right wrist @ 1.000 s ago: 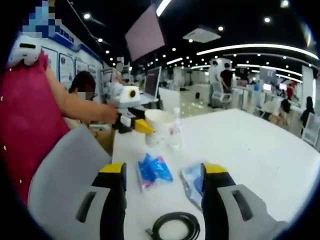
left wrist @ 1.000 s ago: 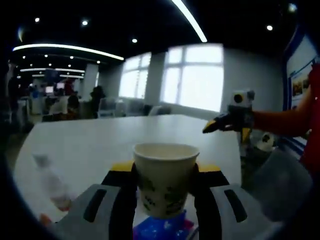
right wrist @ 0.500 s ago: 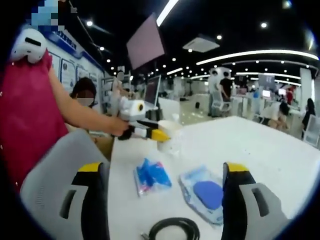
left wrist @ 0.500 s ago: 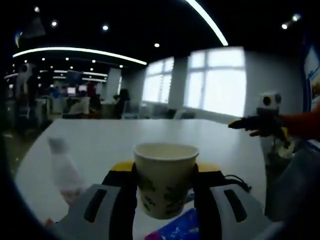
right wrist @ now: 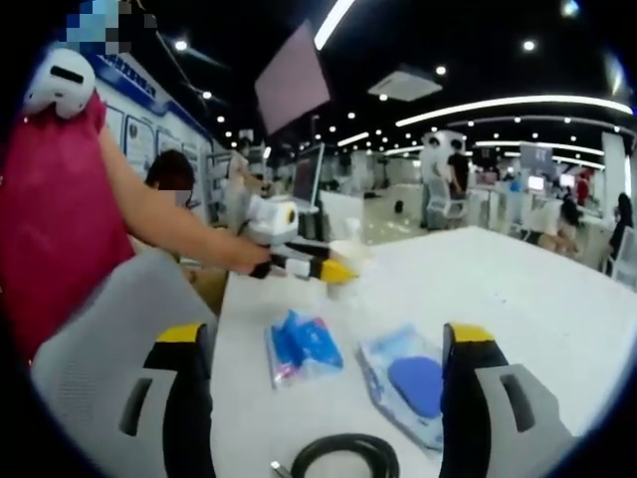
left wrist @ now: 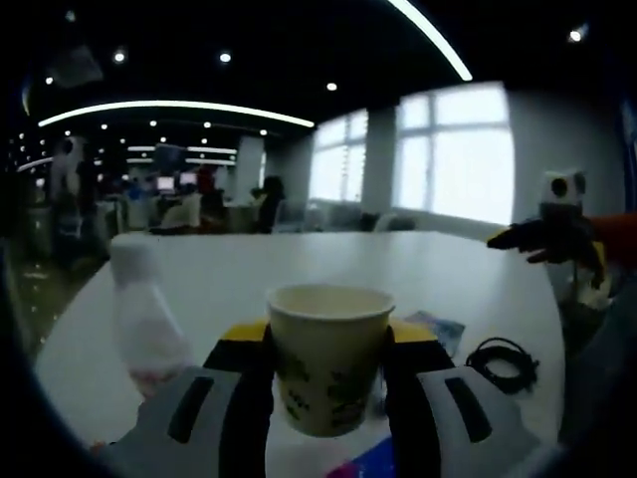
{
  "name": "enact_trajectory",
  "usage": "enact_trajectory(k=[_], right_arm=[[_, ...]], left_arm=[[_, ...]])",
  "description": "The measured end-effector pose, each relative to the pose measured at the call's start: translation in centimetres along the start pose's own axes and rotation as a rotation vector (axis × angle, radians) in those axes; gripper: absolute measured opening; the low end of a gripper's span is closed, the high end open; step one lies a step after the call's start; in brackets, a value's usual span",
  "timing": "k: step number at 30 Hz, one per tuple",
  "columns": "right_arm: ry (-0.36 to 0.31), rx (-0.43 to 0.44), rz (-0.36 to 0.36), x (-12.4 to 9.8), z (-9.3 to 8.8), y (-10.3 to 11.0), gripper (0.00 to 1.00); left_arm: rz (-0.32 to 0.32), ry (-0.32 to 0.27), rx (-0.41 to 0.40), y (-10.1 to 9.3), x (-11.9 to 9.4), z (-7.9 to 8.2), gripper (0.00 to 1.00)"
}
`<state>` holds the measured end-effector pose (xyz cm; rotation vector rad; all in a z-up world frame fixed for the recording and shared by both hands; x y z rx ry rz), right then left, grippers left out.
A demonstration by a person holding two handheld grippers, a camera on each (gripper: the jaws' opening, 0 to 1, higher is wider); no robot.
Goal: Arrange the tabletop items into an orderly group along one side of the table until the central work area is clear of visible clutter.
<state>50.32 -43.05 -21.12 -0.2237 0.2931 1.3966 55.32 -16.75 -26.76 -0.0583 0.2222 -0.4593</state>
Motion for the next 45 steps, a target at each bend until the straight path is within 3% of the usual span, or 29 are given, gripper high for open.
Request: enact_trajectory(k=[7, 28, 41, 45], right_arm=[[0.014, 0.019, -0.001, 0.1, -0.9, -0.5, 0.93], [0.036, 0.067, -0.014, 0.2, -1.9, -0.8, 0.88], [0.035, 0.087, -0.015, 0.4, -2.3, -0.7, 0.86], [0.024, 0.089, -0.018, 0.5, -2.0, -0.8, 0.85]], left_arm=[[0.084, 0.015, -0.030, 1.6, 1.5, -1.4, 0.40], [0.119, 0.058, -0.028, 2.1, 4.2, -4.5, 0.40], [0.123, 0.064, -0.030, 2.3, 4.1, -5.2, 0.41], [0.116, 0.102, -0.021, 2.2, 3.8, -6.0, 0.42]])
Point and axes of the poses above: the point that each gripper's makers call its tool centre point, and the gripper's own axes: x roughly forward along the fingers, y roughly to its left, z roughly out of its top, the point moved 6 cm from there along -x, roughly backward along the fingers, and after that the axes turned 5 degrees about y, right-handed, at the moved point
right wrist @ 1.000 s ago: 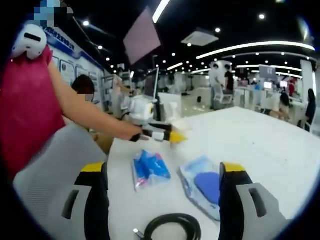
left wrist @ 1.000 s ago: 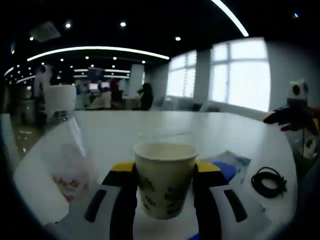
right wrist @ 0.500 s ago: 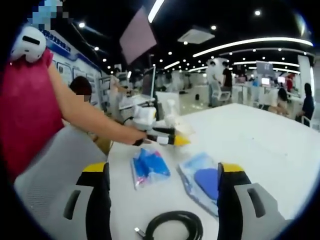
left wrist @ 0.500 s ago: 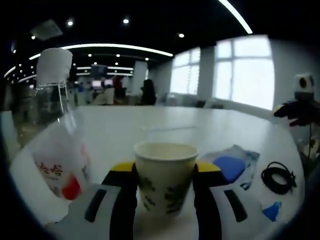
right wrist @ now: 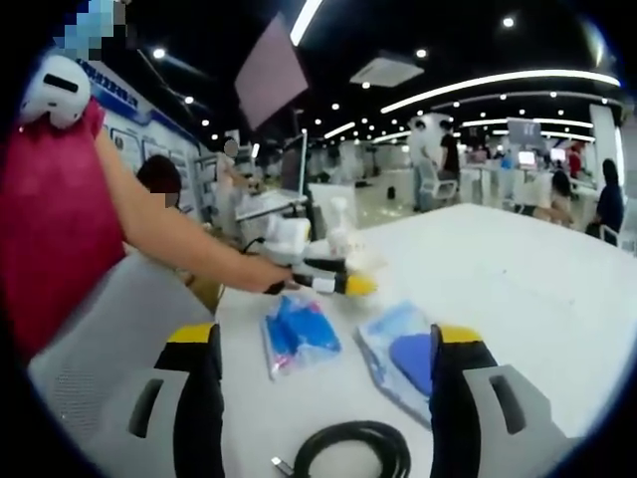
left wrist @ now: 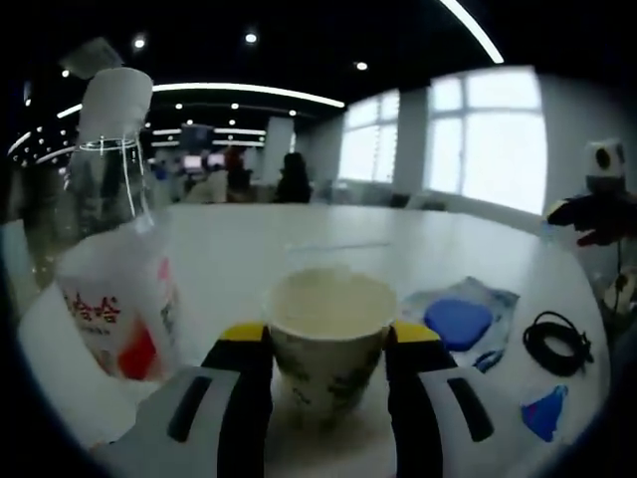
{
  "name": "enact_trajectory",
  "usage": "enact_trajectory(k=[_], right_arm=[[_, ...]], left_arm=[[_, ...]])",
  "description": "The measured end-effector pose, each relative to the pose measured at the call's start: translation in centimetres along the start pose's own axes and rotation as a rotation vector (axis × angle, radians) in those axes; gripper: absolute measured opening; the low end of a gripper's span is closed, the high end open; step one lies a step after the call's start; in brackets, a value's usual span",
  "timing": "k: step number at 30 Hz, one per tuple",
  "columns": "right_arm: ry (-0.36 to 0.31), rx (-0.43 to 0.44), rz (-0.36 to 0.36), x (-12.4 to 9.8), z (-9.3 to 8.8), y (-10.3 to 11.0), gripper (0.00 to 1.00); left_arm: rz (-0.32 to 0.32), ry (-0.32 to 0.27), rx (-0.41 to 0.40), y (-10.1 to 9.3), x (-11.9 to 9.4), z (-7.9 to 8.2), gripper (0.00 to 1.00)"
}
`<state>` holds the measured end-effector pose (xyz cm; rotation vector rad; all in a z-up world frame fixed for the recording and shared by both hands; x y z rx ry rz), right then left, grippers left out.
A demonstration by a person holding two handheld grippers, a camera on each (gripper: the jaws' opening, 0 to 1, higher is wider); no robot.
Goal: Arrange the tabletop items into an orderly group along one side of the table until the central work area is clear of visible clutter.
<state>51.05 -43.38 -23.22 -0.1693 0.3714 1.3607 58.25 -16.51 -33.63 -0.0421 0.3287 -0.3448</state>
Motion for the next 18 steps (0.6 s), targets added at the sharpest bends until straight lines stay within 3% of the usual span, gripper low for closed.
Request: enact_trajectory(k=[18], right_arm=[[0.008, 0.008, -0.013, -0.66, -0.39, 0.15, 0.84]], left_arm=[[0.002, 0.040, -0.007, 0.14, -0.38, 0.04, 0.43]])
Point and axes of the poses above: the point that each gripper's makers call its tool centre point, and the gripper's own axes: x roughly forward along the fingers, y roughly to its left, z roughly out of its top, the point moved 6 cm from there along -x, roughly backward along the fingers, and after that the axes turned 5 degrees about y, right-handed, at the moved point
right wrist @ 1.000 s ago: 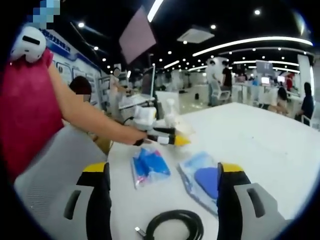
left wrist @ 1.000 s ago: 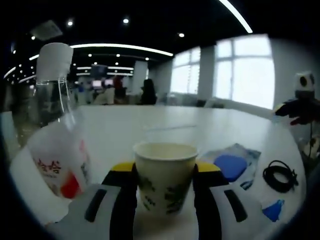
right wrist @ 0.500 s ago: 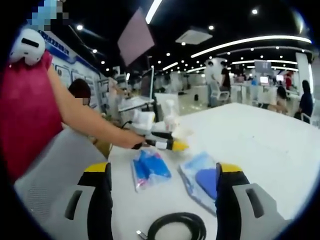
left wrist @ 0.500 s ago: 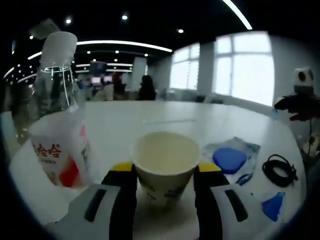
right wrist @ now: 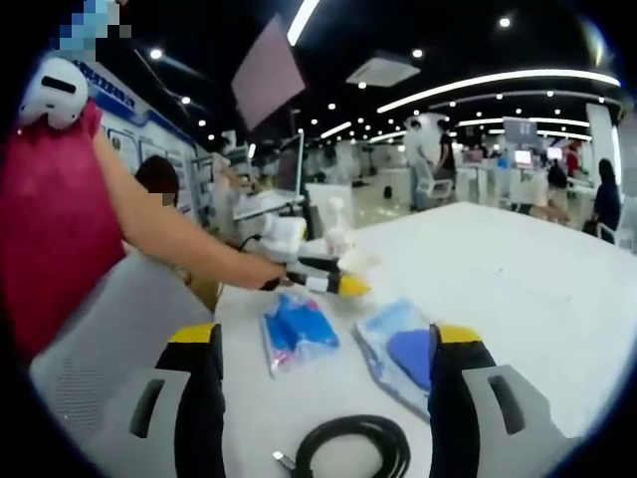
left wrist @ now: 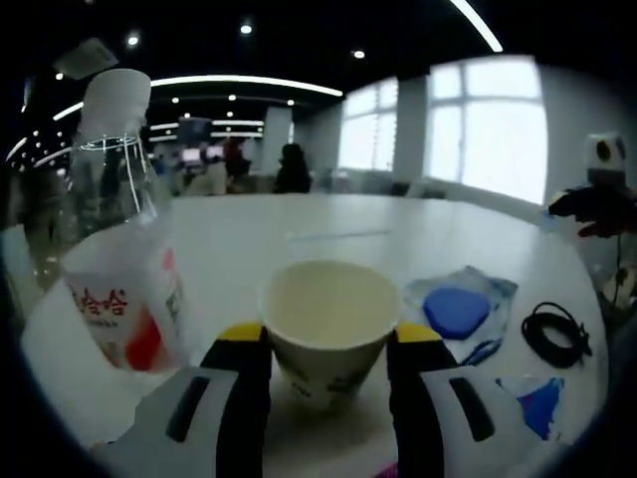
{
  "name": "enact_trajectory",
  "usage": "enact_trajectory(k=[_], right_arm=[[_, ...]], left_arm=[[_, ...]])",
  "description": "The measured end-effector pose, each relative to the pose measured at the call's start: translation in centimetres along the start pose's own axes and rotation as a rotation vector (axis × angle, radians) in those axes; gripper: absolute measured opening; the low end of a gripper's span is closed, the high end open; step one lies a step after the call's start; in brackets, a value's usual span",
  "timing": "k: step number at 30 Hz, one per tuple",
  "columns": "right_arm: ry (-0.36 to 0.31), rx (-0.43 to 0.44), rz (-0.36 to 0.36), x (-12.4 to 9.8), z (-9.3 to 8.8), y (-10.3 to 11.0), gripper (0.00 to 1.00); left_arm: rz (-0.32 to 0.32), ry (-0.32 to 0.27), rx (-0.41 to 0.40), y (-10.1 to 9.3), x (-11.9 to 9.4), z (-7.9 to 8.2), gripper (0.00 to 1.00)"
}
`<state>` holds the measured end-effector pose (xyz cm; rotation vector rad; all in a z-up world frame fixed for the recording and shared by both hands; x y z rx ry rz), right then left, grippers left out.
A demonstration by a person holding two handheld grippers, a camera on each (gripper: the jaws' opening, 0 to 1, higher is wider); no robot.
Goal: Arrange the tabletop items into an orderly group along one side of the table until the central work area is clear of visible clutter.
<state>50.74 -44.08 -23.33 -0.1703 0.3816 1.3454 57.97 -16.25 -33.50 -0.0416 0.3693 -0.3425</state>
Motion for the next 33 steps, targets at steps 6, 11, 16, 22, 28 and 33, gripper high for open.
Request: enact_trajectory(k=[6, 11, 16, 22, 28, 33], right_arm=[[0.007, 0.003, 0.005, 0.1, -0.1, 0.1, 0.84], [0.001, 0.001, 0.006, 0.2, 0.0, 0.1, 0.84], [-0.004, -0.002, 0.010, 0.4, 0.3, 0.3, 0.84], [-0.004, -0.005, 0.012, 0.4, 0.4, 0.6, 0.84], [-0.010, -0.012, 0.013, 0.5, 0.7, 0.8, 0.84], [-0.016, -0.018, 0.013, 0.5, 1.1, 1.1, 0.84]], left_arm=[[0.006, 0.005, -0.003, 0.0, -0.2, 0.1, 0.48], [0.001, 0.013, -0.003, -0.1, -0.5, 0.3, 0.48], [-0.003, 0.018, 0.000, -0.2, -0.9, 0.6, 0.49], [-0.008, 0.035, 0.004, -0.3, -1.6, 0.7, 0.51], [-0.017, 0.035, -0.006, -0.7, -2.3, 1.3, 0.52], [-0.028, 0.031, -0.007, -1.0, -3.1, 1.8, 0.52]])
Point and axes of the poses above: the point that each gripper's makers call its tool centre point, and the gripper's own axes: x roughly forward along the fingers, y roughly to its left, z roughly out of its top, the point moved 6 cm from there along -x, roughly backward along the fingers, and after that the axes turned 5 degrees about y, right-handed, at the moved point
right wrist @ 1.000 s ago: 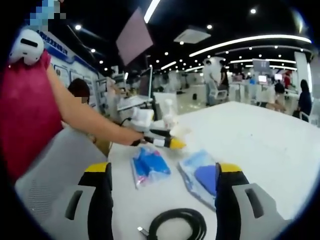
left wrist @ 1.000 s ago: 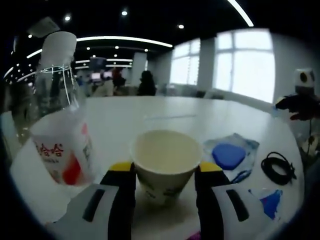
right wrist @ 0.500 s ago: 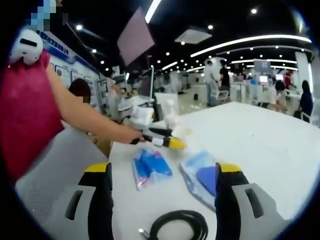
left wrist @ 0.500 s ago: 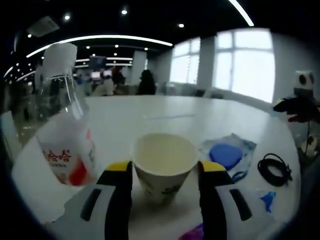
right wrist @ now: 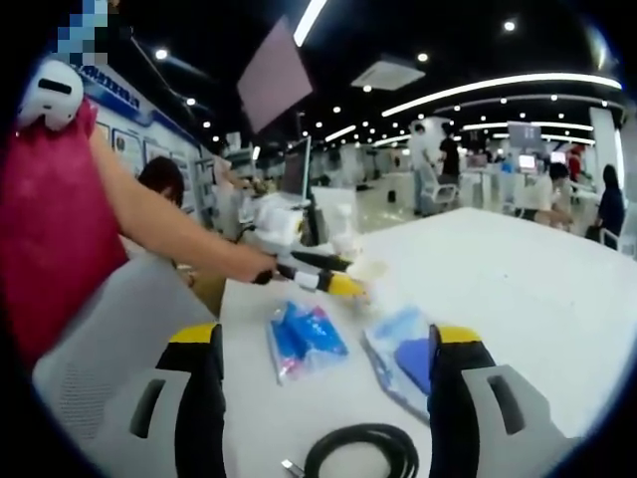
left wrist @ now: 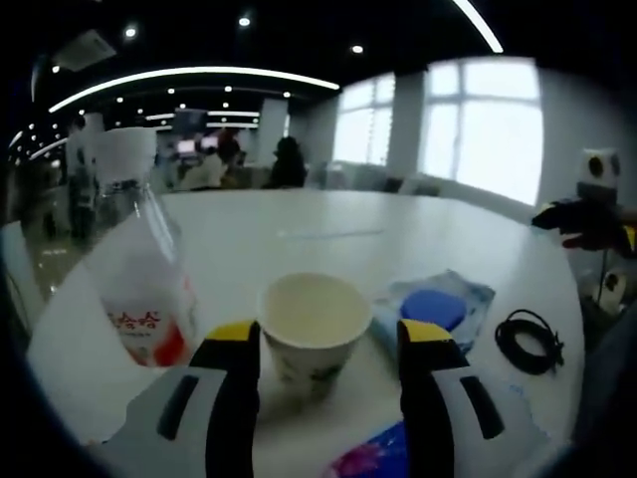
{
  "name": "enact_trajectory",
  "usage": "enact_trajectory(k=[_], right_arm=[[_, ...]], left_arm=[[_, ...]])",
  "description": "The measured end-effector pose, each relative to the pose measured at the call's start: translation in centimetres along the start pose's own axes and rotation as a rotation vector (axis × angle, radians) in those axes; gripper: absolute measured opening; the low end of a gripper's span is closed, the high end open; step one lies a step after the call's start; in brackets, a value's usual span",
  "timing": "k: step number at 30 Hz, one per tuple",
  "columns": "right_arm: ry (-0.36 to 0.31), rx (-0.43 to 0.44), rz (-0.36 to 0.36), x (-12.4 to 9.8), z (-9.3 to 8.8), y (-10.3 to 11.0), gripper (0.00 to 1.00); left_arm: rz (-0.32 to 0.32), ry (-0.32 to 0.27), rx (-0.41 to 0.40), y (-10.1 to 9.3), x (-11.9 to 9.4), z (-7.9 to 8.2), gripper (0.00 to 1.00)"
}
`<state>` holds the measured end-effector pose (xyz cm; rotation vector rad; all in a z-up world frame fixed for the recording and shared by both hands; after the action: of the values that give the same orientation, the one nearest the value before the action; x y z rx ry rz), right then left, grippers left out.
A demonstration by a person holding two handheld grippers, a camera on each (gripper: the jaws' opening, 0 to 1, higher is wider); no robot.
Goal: Arrange the tabletop items into an orderly group along one side of the table until the central work area is clear of visible clutter.
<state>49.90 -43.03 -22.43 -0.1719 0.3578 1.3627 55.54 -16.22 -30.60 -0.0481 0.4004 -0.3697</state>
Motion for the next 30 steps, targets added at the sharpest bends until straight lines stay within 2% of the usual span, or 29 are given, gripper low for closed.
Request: enact_trajectory(k=[16, 24, 30], right_arm=[[-0.005, -0.032, -0.004, 0.8, 1.7, 1.0, 0.83], [-0.001, -0.047, -0.002, 1.2, 2.2, 1.9, 0.82], [0.022, -0.043, -0.010, 1.4, 2.0, 2.6, 0.81]], left_arm=[[-0.002, -0.028, 0.008, 0.2, -5.0, 1.4, 0.50], [-0.019, -0.044, 0.023, -0.8, -7.0, 1.9, 0.50], [-0.056, -0.035, 0.062, -2.0, -8.4, 1.6, 0.49]])
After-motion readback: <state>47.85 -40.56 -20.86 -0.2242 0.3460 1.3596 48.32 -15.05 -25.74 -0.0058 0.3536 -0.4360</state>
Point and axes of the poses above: the point that each gripper's makers call its tool centre point, and the gripper's own axes: x roughly forward along the fingers, y roughly to its left, z roughly out of its top, the point moved 6 cm from there along -x, roughly backward along the fingers, and after that the axes turned 5 degrees about y, right-handed, at the moved point
